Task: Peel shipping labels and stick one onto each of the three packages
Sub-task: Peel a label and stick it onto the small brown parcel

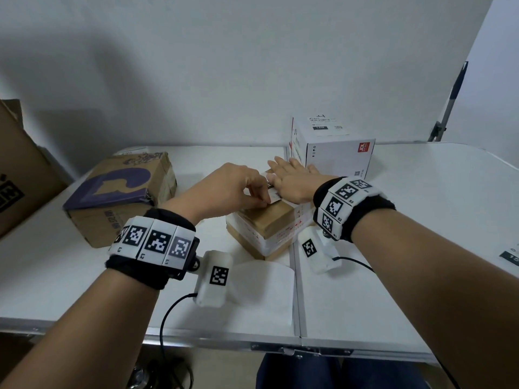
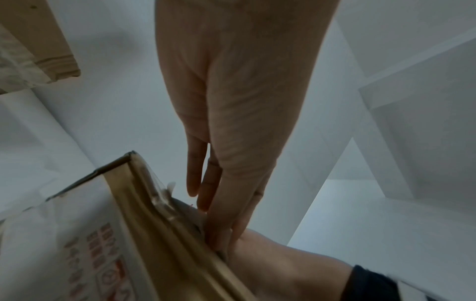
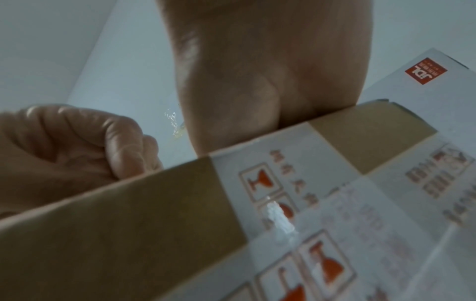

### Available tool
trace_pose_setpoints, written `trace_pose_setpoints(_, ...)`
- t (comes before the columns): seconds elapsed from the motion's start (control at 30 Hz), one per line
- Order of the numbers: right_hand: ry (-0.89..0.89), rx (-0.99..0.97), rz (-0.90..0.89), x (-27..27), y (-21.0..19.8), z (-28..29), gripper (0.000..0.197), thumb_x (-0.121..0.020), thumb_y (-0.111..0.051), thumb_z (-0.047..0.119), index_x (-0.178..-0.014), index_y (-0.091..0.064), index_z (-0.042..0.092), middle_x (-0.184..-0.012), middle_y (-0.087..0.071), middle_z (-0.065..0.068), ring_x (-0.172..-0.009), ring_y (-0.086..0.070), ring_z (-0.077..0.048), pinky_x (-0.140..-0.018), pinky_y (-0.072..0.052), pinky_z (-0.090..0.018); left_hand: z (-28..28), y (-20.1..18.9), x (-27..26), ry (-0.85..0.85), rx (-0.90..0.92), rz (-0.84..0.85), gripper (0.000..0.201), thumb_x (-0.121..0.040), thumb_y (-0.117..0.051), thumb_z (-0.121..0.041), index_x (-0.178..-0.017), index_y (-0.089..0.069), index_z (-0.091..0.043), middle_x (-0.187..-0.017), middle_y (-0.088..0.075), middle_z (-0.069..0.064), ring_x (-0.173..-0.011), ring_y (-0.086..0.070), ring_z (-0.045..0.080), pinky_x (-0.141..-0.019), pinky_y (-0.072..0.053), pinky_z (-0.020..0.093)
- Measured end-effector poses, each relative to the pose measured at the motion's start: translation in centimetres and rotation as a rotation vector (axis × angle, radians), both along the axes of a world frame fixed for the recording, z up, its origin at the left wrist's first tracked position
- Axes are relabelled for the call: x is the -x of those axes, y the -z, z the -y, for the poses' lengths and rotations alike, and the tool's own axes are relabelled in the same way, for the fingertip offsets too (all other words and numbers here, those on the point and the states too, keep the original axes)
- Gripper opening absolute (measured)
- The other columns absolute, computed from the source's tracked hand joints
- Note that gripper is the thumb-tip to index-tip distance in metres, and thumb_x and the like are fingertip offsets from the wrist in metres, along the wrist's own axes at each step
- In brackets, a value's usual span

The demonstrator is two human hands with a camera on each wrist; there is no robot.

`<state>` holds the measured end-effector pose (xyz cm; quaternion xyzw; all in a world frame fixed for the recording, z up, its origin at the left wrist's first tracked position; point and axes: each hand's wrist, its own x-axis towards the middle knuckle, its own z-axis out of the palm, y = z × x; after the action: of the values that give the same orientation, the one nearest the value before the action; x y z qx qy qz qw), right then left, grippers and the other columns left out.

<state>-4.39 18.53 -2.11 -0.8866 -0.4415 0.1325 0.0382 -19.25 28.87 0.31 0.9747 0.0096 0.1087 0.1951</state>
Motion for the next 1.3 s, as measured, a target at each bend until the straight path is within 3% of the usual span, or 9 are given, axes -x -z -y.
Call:
trace_pose_setpoints(0.13,-0.004,-0.005,-0.002,0.0,0.0,0.0,0.055,-0.101,-0.009,0.042,-0.153,0.006,0.029,-0.161,0.013,0.007,-0.148,0.012,-0.019,-0.118,0.006,-0.050,0.1,0.4,0.2,-0.024,0.043,0.021,0.011,-0.078,-0.076,-0.016,-0.079,-0.073,-0.027,-0.082,-0.068,-0.013,-0.081,-0.060,0.000,-0.073,-0.045,0.011)
trace_pose_setpoints(0.33,-0.006,0.013,0.006,0.1,-0.1,0.0,0.056,-0.101,-0.009,0.046,-0.153,0.006,0.030,-0.161,0.013,0.007,-0.148,0.013,-0.019,-0.118,0.006,-0.050,0.1,0.2,0.3,-0.005,0.020,-0.001,0.014,-0.079,-0.074,-0.015,-0.087,-0.074,-0.027,-0.085,-0.066,-0.013,-0.083,-0.059,-0.002,-0.072,-0.039,0.004)
trace_pose_setpoints(0.53,-0.001,0.022,0.011,0.2,-0.3,-0.1,0.056,-0.101,-0.011,0.045,-0.152,0.007,0.030,-0.161,0.014,0.007,-0.148,0.013,-0.020,-0.117,0.005,-0.051,-1.0,0.1,1.0,-0.044,0.015,-0.005,0.030,-0.080,-0.071,-0.007,-0.102,-0.072,-0.026,-0.090,-0.062,-0.020,-0.087,-0.057,-0.003,-0.078,-0.043,0.011)
trace_pose_setpoints(0.7,-0.004,0.020,0.017,0.2,-0.2,-0.1,0.056,-0.101,-0.010,0.045,-0.153,0.006,0.030,-0.161,0.013,0.007,-0.149,0.012,-0.020,-0.117,0.005,-0.052,-1.2,0.0,0.8,-0.067,-0.070,-0.016,0.017,-0.083,-0.071,-0.015,-0.096,-0.074,-0.025,-0.097,-0.067,-0.008,-0.083,-0.056,0.002,-0.080,-0.047,0.020)
trace_pose_setpoints(0.83,0.000,0.023,0.013,0.2,-0.2,-0.1,0.056,-0.101,-0.011,0.044,-0.153,0.006,0.030,-0.161,0.013,0.007,-0.148,0.012,-0.020,-0.117,0.005,-0.052,-0.9,-0.1,0.5,-0.072,-0.086,0.044,0.012,-0.084,-0.070,-0.013,-0.092,-0.075,-0.019,-0.089,-0.070,-0.007,-0.075,-0.056,-0.002,-0.069,-0.041,0.004)
trace_pose_setpoints(0.93,-0.005,0.029,0.017,0.3,-0.3,0.0,0.055,-0.102,-0.013,0.040,-0.153,0.006,0.028,-0.161,0.013,0.006,-0.148,0.012,-0.021,-0.117,0.004,-0.053,-1.0,-0.6,0.5,-0.082,-0.070,0.043,0.013,-0.085,-0.067,-0.011,-0.094,-0.074,-0.018,-0.089,-0.070,-0.010,-0.078,-0.060,0.001,-0.067,-0.040,0.001)
trace_pose_setpoints(1.03,-0.021,0.049,0.034,0.3,-0.4,0.0,0.057,-0.102,-0.017,0.034,-0.153,0.007,0.027,-0.161,0.014,0.004,-0.148,0.013,-0.023,-0.117,0.003,-0.054,-1.0,-0.5,0.5,-0.084,-0.135,-0.015,0.014,-0.088,-0.062,-0.012,-0.096,-0.070,-0.020,-0.096,-0.073,-0.008,-0.081,-0.062,0.005,-0.068,-0.043,0.008)
trace_pose_setpoints(1.17,-0.021,0.052,0.028,0.3,-0.5,0.0,0.057,-0.102,-0.018,0.033,-0.153,0.007,0.028,-0.161,0.015,0.005,-0.148,0.013,-0.023,-0.117,0.004,-0.054,-0.5,-0.2,0.9,-0.104,-0.253,-0.018,0.017,-0.091,-0.056,-0.015,-0.099,-0.069,-0.021,-0.093,-0.071,-0.004,-0.082,-0.061,0.015,-0.076,-0.048,0.034)
trace_pose_setpoints(1.3,-0.009,0.040,0.021,0.2,-0.3,-0.1,0.055,-0.102,-0.013,0.040,-0.152,0.007,0.029,-0.161,0.014,0.006,-0.148,0.013,-0.021,-0.118,0.004,-0.053,-0.4,-0.2,0.9,-0.084,-0.328,0.024,0.018,-0.092,-0.053,-0.013,-0.102,-0.068,-0.019,-0.098,-0.069,-0.003,-0.092,-0.060,0.017,-0.080,-0.045,0.034)
